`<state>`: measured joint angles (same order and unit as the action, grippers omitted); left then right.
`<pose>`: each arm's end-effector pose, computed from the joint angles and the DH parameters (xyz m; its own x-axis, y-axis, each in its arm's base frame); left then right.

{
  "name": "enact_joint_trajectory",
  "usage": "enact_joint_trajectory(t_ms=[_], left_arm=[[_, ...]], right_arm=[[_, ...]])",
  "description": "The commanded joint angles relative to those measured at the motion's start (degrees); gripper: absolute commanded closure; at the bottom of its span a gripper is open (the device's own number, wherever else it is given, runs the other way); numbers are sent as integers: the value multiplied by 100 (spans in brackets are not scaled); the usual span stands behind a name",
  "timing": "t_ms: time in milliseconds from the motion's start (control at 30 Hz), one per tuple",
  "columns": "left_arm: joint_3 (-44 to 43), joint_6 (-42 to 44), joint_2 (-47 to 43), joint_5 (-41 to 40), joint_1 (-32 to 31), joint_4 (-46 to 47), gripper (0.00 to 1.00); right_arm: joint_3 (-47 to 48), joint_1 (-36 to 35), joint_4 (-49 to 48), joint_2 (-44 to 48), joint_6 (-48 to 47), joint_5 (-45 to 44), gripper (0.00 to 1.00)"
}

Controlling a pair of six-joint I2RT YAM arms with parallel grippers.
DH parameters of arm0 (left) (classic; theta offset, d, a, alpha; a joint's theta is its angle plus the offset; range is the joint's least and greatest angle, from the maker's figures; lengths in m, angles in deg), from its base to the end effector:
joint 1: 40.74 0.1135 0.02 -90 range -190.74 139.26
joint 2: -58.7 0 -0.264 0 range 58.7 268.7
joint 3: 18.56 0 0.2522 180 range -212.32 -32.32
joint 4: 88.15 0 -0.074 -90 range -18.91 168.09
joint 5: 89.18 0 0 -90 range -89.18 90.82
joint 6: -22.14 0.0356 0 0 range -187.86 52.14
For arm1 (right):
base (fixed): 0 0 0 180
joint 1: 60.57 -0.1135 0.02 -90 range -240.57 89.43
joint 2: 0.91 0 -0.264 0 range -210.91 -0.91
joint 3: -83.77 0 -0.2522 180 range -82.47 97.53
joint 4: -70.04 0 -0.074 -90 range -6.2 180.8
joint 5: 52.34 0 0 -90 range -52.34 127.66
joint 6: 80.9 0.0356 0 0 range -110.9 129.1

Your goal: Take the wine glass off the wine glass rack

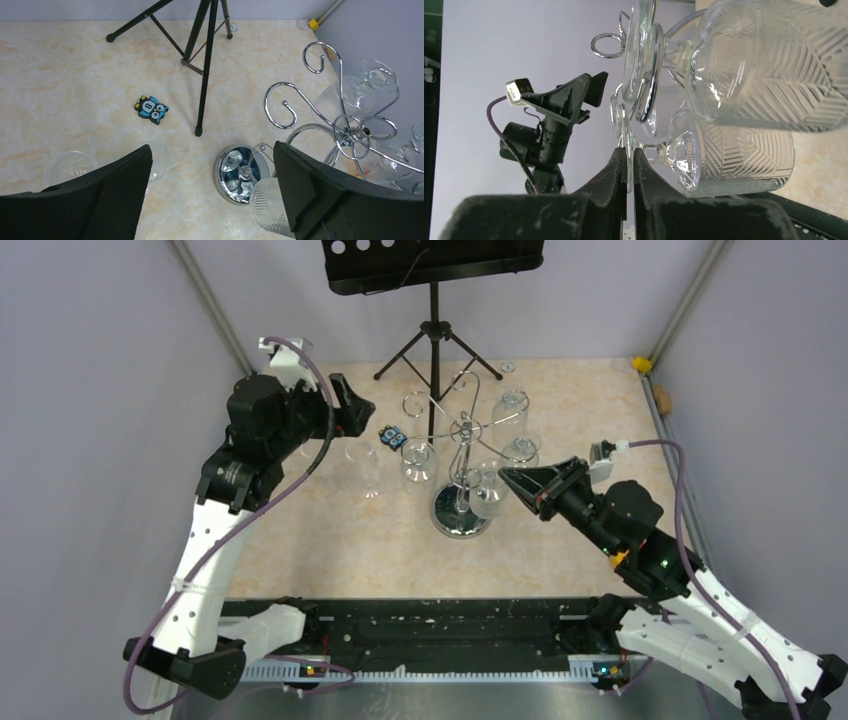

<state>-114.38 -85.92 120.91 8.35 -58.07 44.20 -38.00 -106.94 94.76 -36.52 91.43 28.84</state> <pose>0.2019 -0.0679 0.4601 -0.3493 -0.2129 -0.9125 0.3243 0.8861 -0.3310 0.1056 0.1028 0.3602 -0.6074 0.7821 -0.1389 -0.0563 0.1321 0.9896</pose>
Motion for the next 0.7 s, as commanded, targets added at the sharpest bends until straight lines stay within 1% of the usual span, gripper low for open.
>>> enact_joint_trajectory(t_ms=[0,200,300,500,667], left_arm=[[-156,-269,-113,493,18,290,7],[-165,-680,-185,1025,18,503,8],[-109,-1008,-267,1327,18,715,8],[-4,-1608,-376,1865,18,1279,9],[-20,-2053,-360,2216,18,1749,9]], right_arm=[[466,-20,314,453,191,146,100],[692,-19,886,866,185,222,100],[849,-19,971,971,82,366,100],[1091,-17,343,1054,-101,536,100],[1763,-22,-230,496,-557,752,100]])
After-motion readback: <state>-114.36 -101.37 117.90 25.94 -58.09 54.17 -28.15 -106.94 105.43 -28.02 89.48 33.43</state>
